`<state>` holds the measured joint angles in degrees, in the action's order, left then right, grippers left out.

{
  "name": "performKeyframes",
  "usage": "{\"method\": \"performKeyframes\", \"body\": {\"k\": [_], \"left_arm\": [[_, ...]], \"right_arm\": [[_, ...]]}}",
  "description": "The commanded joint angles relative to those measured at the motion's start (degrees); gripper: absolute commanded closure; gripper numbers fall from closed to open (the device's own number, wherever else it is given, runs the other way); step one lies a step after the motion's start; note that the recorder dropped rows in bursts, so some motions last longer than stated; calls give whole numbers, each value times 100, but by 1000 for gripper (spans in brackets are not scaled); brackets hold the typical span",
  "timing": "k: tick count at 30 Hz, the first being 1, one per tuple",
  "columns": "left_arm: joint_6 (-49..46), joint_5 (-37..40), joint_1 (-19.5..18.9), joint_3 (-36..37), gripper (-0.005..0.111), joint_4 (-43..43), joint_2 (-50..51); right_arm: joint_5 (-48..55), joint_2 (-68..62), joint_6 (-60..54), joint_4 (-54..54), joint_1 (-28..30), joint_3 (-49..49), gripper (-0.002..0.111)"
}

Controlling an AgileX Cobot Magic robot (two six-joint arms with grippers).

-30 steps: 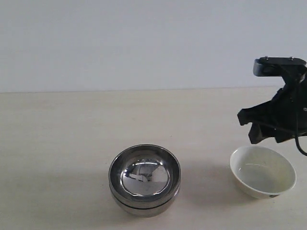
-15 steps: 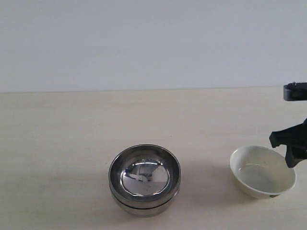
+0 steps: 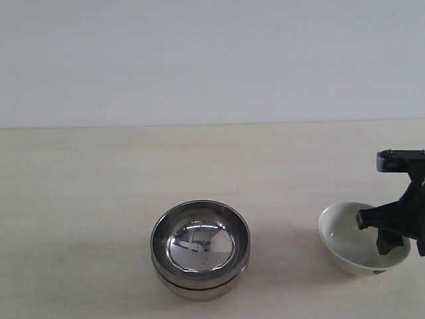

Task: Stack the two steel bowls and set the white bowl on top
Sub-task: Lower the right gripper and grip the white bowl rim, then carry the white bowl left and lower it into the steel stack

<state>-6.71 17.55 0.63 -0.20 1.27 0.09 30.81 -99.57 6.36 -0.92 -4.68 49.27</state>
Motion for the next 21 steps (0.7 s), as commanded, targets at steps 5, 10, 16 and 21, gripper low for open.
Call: {"method": "performKeyframes", "body": {"k": [5, 10, 16, 21], "left_arm": [[-15, 1, -5, 20, 103, -54, -9], [-15, 1, -5, 20, 103, -54, -9], [-15, 1, -5, 20, 103, -54, -9], [-15, 1, -5, 20, 103, -54, -9]], "right_arm": [[-451, -280, -93, 228, 20, -56, 77], [-507, -284, -247, 343, 9, -56, 108], [-601, -161, -597, 733, 9, -56, 108], [-581, 207, -1685, 2050, 9, -56, 108]]}}
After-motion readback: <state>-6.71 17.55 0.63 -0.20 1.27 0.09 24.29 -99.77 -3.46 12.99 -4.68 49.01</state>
